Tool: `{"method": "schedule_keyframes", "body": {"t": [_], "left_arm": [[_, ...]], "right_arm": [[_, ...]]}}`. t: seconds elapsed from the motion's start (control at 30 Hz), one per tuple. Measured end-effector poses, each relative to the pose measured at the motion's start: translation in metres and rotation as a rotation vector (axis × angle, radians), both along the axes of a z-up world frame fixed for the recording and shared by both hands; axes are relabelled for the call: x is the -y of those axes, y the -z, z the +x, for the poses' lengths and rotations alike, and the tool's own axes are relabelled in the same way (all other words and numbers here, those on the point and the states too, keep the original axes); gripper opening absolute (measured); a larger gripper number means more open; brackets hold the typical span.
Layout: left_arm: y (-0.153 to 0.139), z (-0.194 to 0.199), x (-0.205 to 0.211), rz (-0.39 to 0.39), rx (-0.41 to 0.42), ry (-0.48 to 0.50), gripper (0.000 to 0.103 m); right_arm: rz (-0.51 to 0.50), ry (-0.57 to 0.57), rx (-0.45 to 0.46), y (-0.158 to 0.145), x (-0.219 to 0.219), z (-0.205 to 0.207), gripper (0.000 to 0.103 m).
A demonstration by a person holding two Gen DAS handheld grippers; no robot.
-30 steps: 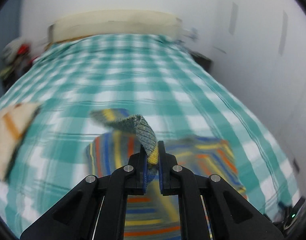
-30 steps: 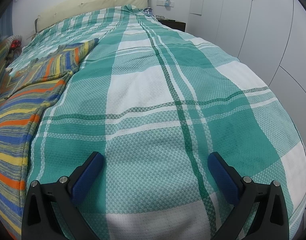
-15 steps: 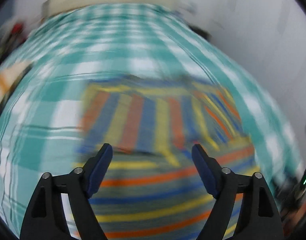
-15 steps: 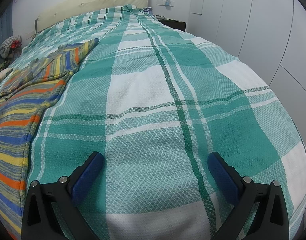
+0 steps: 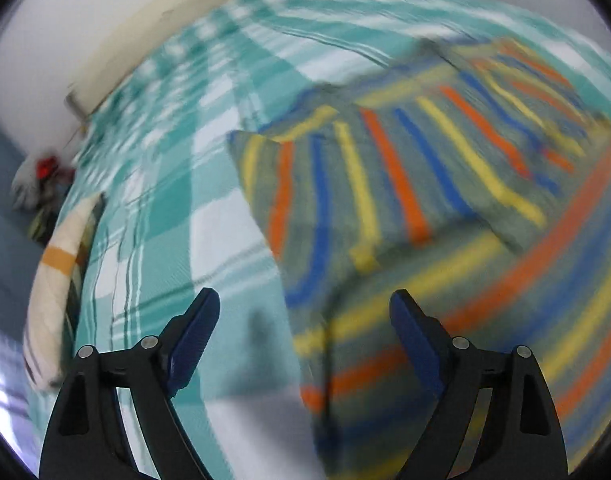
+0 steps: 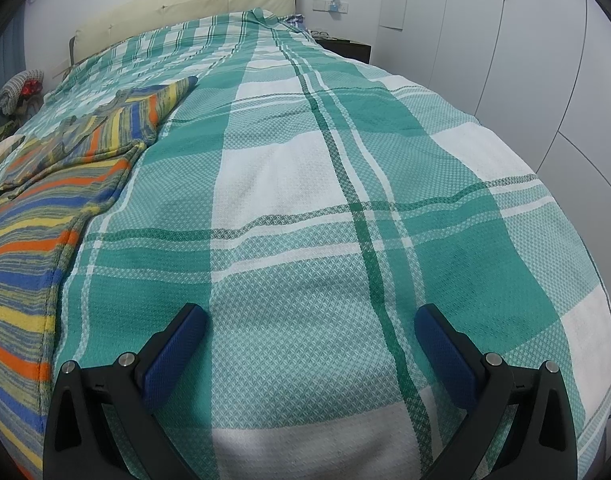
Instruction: Fold small clothes
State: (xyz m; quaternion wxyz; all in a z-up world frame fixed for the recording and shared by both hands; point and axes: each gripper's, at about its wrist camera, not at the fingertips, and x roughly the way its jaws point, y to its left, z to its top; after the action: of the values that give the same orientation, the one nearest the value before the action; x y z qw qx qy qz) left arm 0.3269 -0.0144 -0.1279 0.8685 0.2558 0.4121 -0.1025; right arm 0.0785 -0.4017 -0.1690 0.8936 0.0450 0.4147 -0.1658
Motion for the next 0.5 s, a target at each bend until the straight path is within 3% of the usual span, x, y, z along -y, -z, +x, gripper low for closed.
{"method": "schedule_keyframes", "body": {"t": [0.03, 0.07, 0.1, 0.13, 0.23, 0.3, 0.37, 0.5], "left_arm": [[-0.001, 0.004, -0.005, -0.036, 0.016, -0.041, 0.059], [0.001, 0.011, -0.014, -0.067, 0.014, -0.087, 0.014], [0.005, 0.016, -0.027, -0.117, -0.017, -0.154, 0.008], [0.007, 0.016, -0.039, -0.165, -0.023, -0.202, 0.008], [0.010, 0.005, -0.058, -0.227, -0.025, -0.230, 0.021], [0.008, -0.004, -0.059, -0.199, -0.030, -0.217, 0.070], [-0.002, -0.014, -0.064, -0.200, -0.008, -0.203, 0.092], [-0.033, -0.025, -0.085, -0.347, 0.019, -0.217, 0.093]], "right_arm": [[-0.001, 0.000, 0.000, 0.000, 0.001, 0.001, 0.103], [0.000, 0.000, 0.000, 0.000, 0.000, 0.000, 0.103], [0.000, -0.001, -0.001, 0.000, 0.000, 0.000, 0.103], [0.001, -0.001, -0.001, 0.000, 0.000, 0.000, 0.103], [0.001, 0.000, -0.001, 0.000, 0.000, 0.000, 0.103], [0.001, -0.001, -0.001, 0.000, 0.000, 0.000, 0.103], [0.001, -0.001, -0.001, 0.000, 0.000, 0.000, 0.103], [0.000, 0.000, -0.002, 0.000, 0.000, 0.001, 0.103]]}}
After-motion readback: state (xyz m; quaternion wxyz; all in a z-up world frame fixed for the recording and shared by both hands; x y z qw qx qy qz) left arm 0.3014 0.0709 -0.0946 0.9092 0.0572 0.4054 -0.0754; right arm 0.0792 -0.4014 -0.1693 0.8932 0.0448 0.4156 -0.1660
